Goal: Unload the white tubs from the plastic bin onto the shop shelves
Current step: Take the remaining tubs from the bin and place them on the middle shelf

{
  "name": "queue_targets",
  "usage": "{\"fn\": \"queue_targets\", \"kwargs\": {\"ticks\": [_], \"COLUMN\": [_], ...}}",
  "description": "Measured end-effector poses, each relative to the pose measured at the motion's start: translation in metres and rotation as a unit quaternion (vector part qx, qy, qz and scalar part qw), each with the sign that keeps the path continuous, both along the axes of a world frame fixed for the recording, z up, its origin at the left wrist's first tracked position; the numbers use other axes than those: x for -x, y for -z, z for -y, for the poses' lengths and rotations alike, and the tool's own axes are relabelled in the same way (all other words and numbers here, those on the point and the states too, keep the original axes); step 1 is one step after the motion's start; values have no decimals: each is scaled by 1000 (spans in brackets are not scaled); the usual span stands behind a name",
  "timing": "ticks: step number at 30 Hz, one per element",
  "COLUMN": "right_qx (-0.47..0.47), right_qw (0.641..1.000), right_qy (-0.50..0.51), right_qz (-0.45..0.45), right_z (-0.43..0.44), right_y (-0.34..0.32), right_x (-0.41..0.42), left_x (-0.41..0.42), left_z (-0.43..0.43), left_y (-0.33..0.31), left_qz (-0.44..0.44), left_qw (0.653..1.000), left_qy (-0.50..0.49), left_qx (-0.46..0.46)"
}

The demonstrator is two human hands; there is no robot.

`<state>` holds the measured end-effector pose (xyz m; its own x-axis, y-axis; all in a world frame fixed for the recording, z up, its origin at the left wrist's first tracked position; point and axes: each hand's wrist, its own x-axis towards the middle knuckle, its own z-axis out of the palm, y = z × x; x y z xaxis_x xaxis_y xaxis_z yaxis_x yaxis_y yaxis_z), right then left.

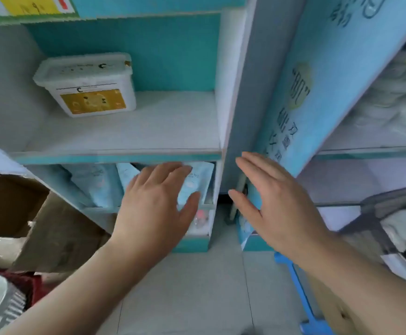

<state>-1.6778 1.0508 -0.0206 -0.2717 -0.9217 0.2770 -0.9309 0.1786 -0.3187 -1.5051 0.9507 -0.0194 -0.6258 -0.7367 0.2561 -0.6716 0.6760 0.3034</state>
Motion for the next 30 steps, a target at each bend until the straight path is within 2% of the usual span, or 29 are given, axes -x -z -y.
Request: {"fn": "queue_targets", "kwargs": {"ticks": [7, 14, 19, 24, 30], "right_qx": [-45, -68, -103, -129, -106], "right_qw": [994, 971, 945, 919, 875], "right_qy": [102, 227, 304, 353, 427], "right_qz": [3, 19, 63, 116, 204], "right_z": [-155, -283, -344, -366, -373], "right_y": [38, 59, 69, 83, 131], "right_x": [76, 182, 263, 336, 405], "left_x": [110, 243, 345, 437, 518], "left_z": [-107, -205, -253, -269, -277], "left_y": [28, 44, 56, 87, 116], "left_qz": [21, 31, 86, 112, 127], "left_qw": [985, 963, 950, 950, 943], "left_qy": [158, 258, 279, 262, 258], "left_qx": [-71, -75, -106, -130, -171]}}
